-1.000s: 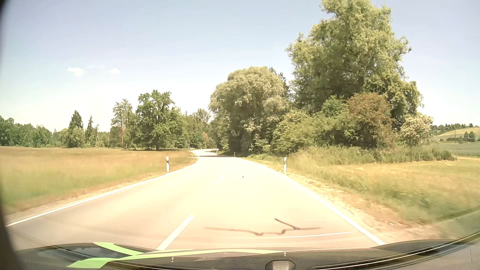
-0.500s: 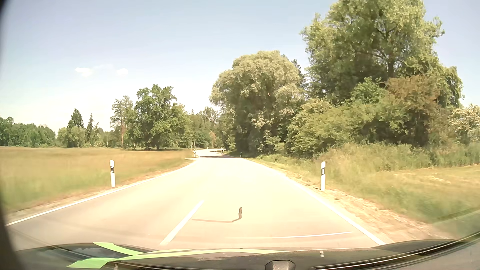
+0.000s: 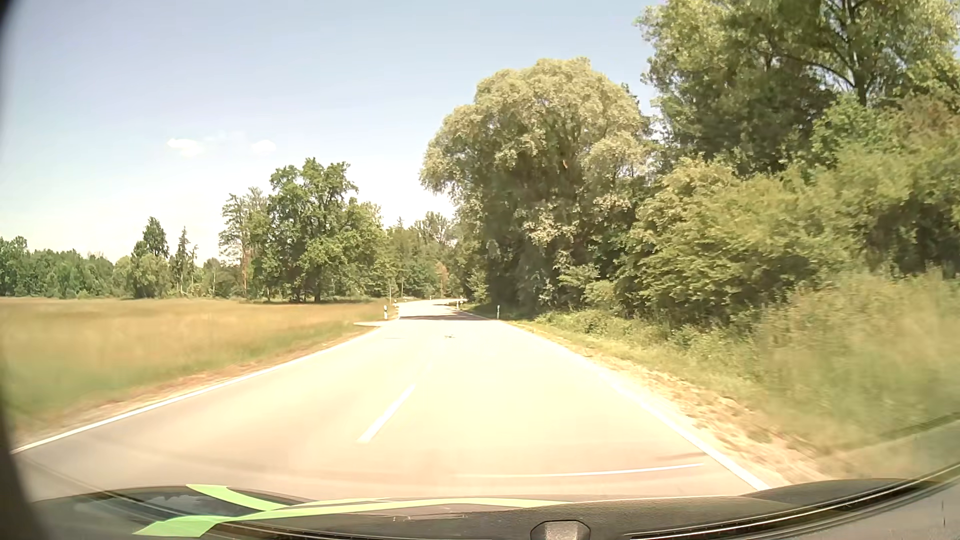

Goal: Follow the waypoints while adhering to traffic rules and regulations

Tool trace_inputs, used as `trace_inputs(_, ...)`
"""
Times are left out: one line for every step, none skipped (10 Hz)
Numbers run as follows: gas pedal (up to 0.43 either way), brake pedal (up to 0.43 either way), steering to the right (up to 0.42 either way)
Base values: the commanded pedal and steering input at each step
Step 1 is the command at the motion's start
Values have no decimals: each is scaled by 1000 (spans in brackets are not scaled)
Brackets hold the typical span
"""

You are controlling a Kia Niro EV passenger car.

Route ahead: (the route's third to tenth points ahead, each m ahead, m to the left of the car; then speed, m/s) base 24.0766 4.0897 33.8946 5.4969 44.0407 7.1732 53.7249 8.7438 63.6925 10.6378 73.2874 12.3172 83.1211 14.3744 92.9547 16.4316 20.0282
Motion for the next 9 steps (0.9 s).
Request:
trace_inputs(240, 0, -24)
trace_inputs(240, 0, -24)
trace_inputs(240, 0, -24)
trace_inputs(248, 0, -24)
trace_inputs(268, 0, -24)
trace_inputs(280, 0, -24)
trace_inputs(280, 0, -24)
trace_inputs(280, 0, -24)
trace_inputs(280, 0, -24)
